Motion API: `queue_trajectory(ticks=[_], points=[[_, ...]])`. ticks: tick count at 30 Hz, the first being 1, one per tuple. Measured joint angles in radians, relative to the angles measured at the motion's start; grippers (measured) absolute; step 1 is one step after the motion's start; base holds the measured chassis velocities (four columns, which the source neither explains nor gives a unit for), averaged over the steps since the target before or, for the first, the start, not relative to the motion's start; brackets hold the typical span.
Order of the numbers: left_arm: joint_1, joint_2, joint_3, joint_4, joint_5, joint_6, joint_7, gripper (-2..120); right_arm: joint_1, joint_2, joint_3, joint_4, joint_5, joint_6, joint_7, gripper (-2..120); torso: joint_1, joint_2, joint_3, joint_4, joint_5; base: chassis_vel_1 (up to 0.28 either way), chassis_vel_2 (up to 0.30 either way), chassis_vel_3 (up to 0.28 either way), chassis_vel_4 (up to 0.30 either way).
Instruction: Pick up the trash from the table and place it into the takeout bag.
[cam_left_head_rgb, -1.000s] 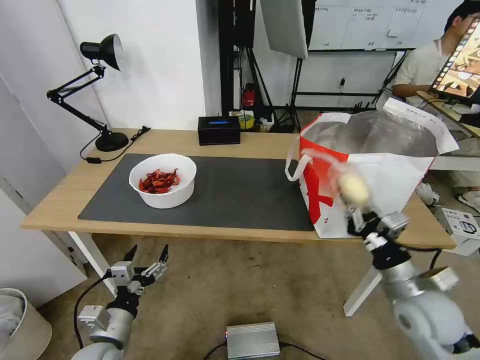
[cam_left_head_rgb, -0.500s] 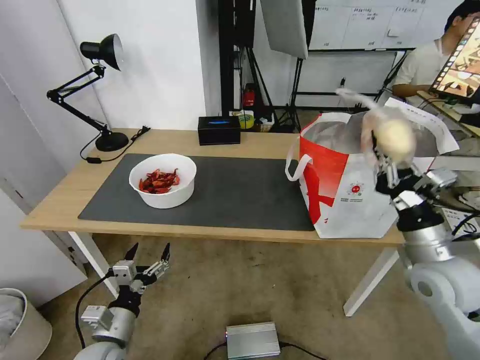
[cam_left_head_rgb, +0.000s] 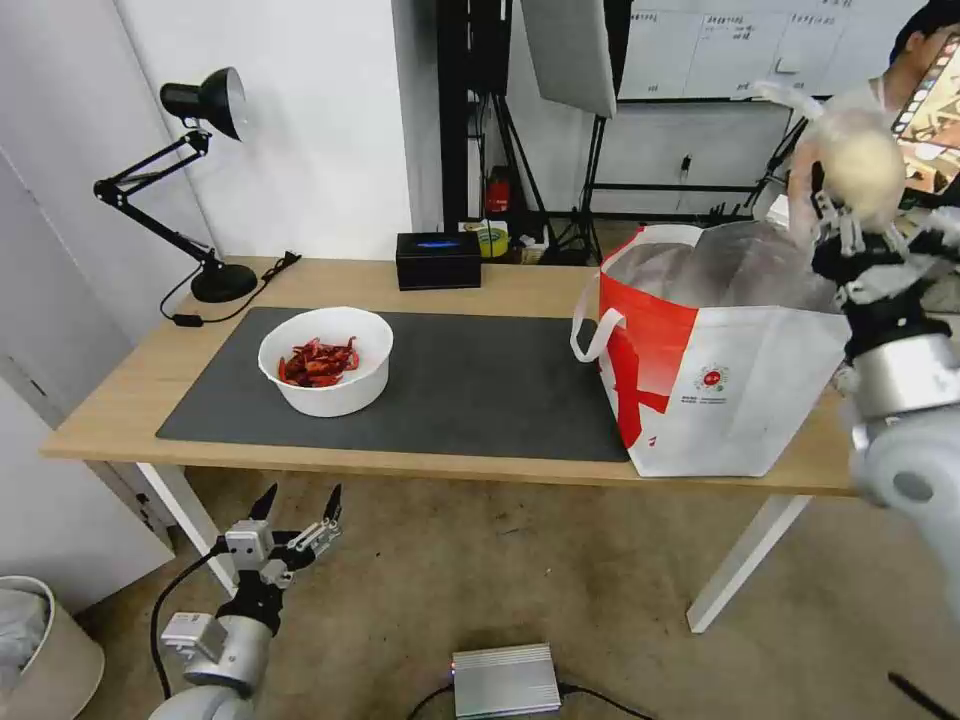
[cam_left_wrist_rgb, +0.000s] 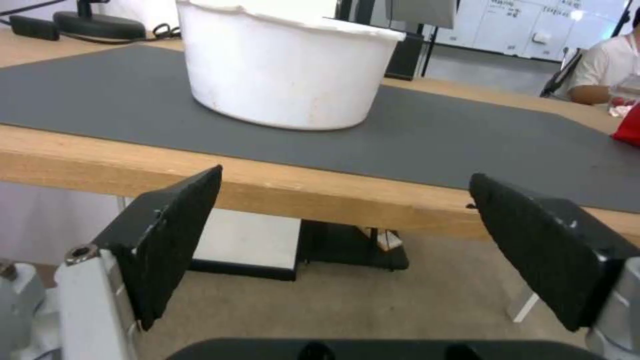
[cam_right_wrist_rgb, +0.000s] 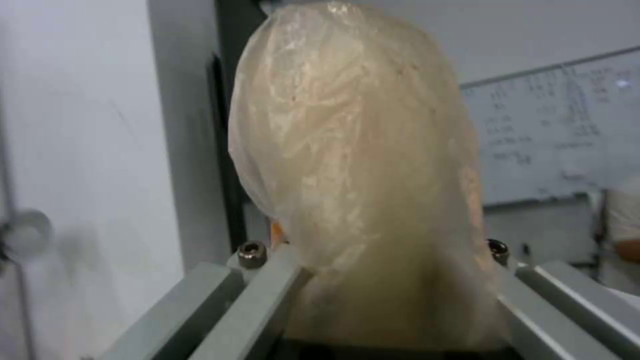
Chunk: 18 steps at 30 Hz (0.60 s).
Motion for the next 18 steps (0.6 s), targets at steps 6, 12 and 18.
queue_trajectory(ticks=[6,12,18], points=[[0.000,-0.005,0.005,0.000,0.002,0.000,0.001,100,0.042,-0.075,-0.002,0.001,0.059,-0.158,0.089,6,0.000,0.000,0.000,-0.0001,0.0000,0.000,0.000,0.000,0.000],[-0.001,-0.014,0.016,-0.003,0.009,0.001,0.001,100,0.137,-0.148,-0.022,-0.018,0.248,-0.297,0.221,6,0.000,0.000,0.000,-0.0001,-0.0002,0.000,0.000,0.000,0.000],[-0.001,-0.017,0.019,-0.003,0.012,0.001,0.001,100,0.209,-0.169,-0.060,-0.064,0.380,-0.366,0.278,14,0.000,0.000,0.000,-0.0001,-0.0002,0.000,0.000,0.000,0.000]])
